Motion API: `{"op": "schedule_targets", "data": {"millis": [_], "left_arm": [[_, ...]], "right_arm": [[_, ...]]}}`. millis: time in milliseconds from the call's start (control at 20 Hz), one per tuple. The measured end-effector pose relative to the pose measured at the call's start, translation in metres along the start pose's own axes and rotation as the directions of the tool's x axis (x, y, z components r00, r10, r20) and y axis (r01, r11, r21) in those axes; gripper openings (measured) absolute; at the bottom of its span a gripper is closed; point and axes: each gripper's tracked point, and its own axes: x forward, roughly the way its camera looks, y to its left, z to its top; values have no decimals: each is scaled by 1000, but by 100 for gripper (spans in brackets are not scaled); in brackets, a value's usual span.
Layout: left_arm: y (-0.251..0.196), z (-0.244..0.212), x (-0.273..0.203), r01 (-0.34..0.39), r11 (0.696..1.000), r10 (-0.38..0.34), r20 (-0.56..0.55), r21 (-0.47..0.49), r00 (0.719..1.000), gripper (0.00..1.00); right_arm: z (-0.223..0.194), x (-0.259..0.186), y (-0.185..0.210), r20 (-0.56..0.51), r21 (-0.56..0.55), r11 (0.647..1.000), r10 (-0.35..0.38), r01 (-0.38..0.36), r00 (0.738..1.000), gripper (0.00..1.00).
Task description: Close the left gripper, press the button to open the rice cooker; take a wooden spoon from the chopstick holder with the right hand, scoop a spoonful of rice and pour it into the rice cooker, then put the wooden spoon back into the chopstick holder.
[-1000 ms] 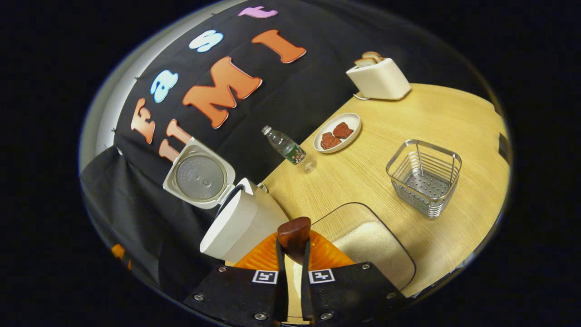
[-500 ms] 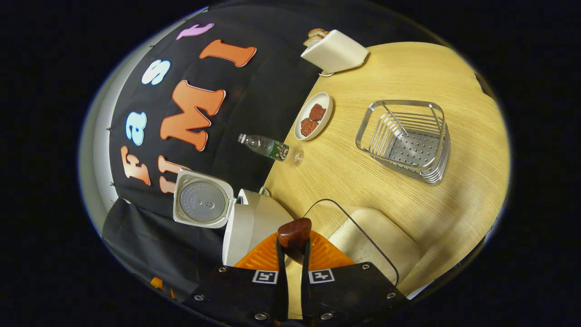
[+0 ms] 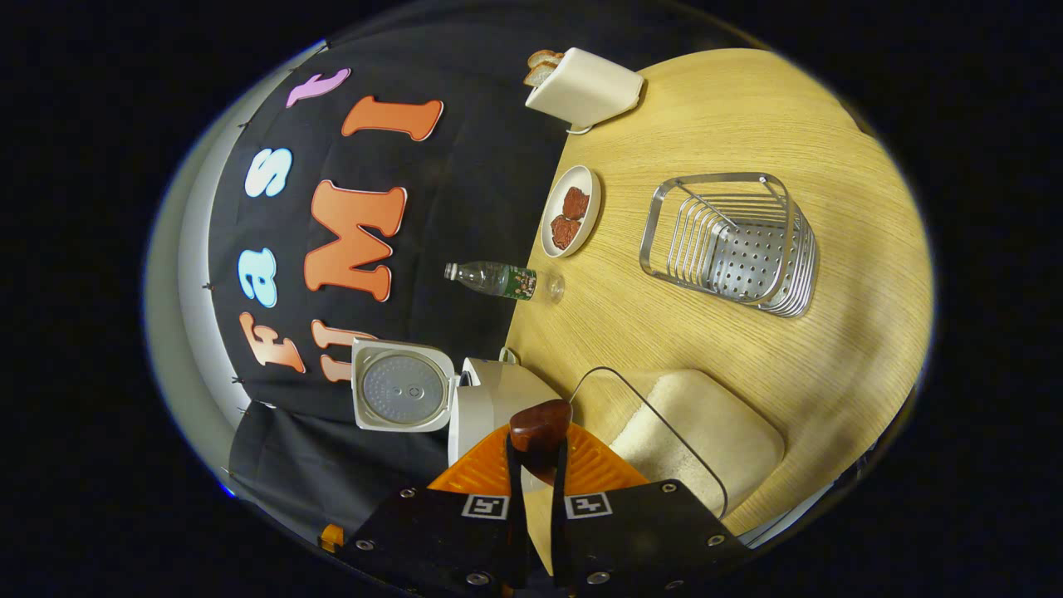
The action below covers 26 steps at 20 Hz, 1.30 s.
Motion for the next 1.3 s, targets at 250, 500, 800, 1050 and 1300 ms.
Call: {"op": "schedule_targets", "data": {"millis": [250,500,800,1050,1300], "left_arm": [[-8,0,-3,10,1000,-10,-1,-4,1000,100],[-14,-1,-6,24,1000,-24,-2,-10,1000,100],[-18,4,-12,40,999,-39,7,-29,999,100],[-16,6,-19,58,998,-58,16,-12,998,100],[-21,-1,-23,96,995,-96,-3,-19,995,100]], "right_arm": [[11,-4,25,2,53,998,46,-46,999,10],[15,-5,50,-19,78,994,82,-80,996,10],[18,6,90,-38,95,988,123,-119,992,10],[19,21,132,-49,77,985,161,-157,986,10],[19,46,173,-51,78,980,187,-183,981,10]]}}
